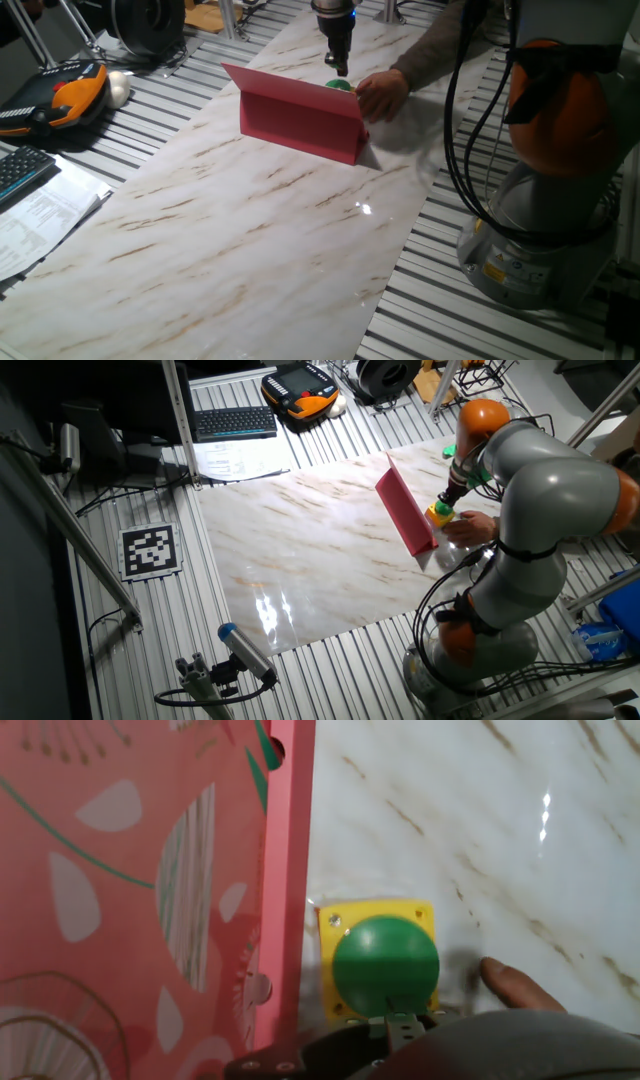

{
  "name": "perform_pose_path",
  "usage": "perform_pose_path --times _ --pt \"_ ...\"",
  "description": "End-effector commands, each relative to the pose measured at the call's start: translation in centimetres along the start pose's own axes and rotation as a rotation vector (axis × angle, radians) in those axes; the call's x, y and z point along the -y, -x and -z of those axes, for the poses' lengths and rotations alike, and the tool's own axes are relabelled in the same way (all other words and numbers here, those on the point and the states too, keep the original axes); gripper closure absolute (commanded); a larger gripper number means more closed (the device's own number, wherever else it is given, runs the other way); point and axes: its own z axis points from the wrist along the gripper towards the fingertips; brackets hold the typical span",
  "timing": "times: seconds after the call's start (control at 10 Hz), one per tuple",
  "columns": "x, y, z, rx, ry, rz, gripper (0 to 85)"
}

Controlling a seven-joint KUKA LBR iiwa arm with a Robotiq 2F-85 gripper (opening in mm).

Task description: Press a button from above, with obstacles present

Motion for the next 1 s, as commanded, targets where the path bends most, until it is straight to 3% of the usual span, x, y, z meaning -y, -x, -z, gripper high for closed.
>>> perform_pose_path --times 0.0,0.4,0.9 --pt "0.2 0.1 -0.3 0.006 0.0 0.003 85.0" --pt "0.4 1.5 -1.8 0.024 0.017 0.017 85.0" --pt "0.1 1.9 -3.2 0.039 0.024 0.019 85.0"
